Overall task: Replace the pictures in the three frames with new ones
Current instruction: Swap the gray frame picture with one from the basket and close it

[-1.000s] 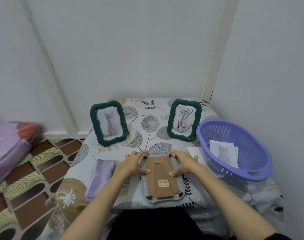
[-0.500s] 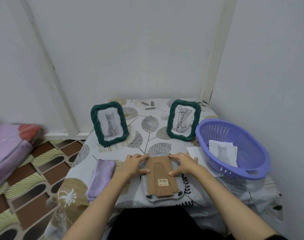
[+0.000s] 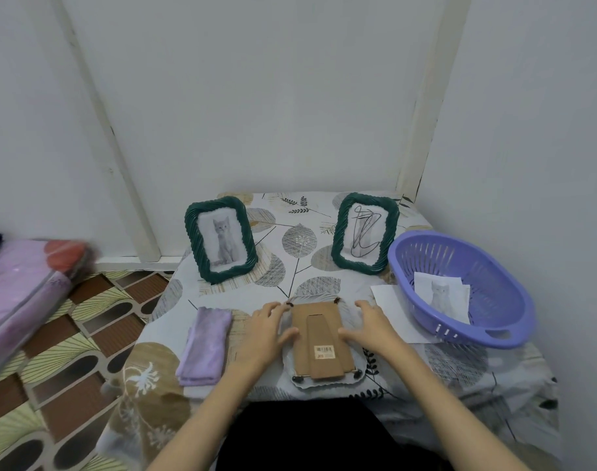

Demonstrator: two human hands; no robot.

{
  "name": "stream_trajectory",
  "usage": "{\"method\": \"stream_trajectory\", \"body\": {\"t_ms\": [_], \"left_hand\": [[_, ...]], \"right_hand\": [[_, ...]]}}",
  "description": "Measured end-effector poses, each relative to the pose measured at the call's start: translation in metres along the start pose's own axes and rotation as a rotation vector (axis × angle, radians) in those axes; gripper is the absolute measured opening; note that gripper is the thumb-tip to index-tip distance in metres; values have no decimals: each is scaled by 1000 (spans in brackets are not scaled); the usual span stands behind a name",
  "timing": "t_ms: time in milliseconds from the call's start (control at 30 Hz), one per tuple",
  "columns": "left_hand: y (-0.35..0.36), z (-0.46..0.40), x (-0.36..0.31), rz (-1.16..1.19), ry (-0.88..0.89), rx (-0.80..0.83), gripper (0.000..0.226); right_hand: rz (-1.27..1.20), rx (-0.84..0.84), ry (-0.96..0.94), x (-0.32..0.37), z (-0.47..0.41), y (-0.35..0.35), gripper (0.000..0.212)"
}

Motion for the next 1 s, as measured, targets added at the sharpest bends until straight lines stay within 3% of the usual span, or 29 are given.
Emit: {"method": "stream_trajectory", "body": {"t_ms": [133, 267, 467, 600, 767, 1000], "left_hand": [[4, 38, -2, 84, 40, 50, 90], [2, 44, 5, 100, -10, 71, 63], [-6, 49, 5, 116, 23, 153, 54], [-5, 53, 3, 104, 84, 167, 50], [-6, 53, -5, 32, 144, 228, 57], [-11, 57, -7, 69, 172, 97, 52]], "right_hand": [[-175, -64, 2, 3, 30, 3, 65], [-273, -78, -25, 16, 41, 7, 60], [-180, -52, -227, 23, 46, -3, 39], [-55, 103, -304, 22, 54, 4, 42], [56, 156, -407, 30, 56, 3, 40], [106, 206, -470, 33, 59, 4, 43]]}}
Point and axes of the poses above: each hand's wrist, its own z-axis away from the middle knuckle, its own y-axis out of the palm, x = y × z, the point moved 9 cm from there along -z, towards the middle knuckle, and after that the axes turned 14 degrees about -x, right-handed, at the moved point
